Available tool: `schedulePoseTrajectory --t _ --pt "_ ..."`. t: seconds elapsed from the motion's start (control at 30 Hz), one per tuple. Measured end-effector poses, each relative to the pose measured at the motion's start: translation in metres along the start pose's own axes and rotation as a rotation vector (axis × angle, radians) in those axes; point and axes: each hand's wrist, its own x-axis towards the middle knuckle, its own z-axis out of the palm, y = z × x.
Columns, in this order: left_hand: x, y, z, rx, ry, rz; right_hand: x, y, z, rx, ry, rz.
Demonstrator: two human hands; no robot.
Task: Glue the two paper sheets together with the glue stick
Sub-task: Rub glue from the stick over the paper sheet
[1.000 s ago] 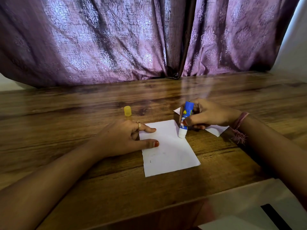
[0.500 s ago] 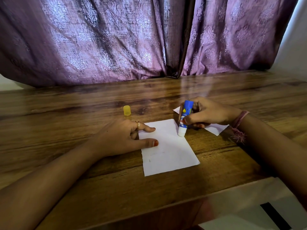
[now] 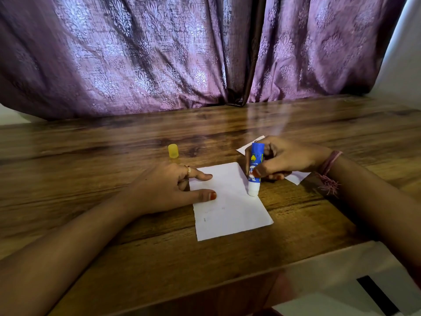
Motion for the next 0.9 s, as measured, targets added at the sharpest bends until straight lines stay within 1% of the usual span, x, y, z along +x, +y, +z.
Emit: schedulePoseTrajectory --t 0.2,0.33,0.47,0.9 --pt "0.0007 -0.0013 0.0006 -0.014 0.005 0.003 -0.0004 -0.0007 0.0000 -0.002 0.016 -0.002" --pt "0.0003 -0.0025 0.0013 -0.024 0.011 0.010 -0.0006 -0.0007 0.0006 -0.019 -0.013 0.010" --pt "0.0010 -0.0034 0.0018 -0.030 0.002 0.004 -0.0006 -0.0009 0.0001 0.002 0.012 -0.004" --pt "0.0001 -0.0034 0.0006 -0.024 0.006 0.009 -0.0001 -0.0011 0.0021 0.029 -0.052 0.000"
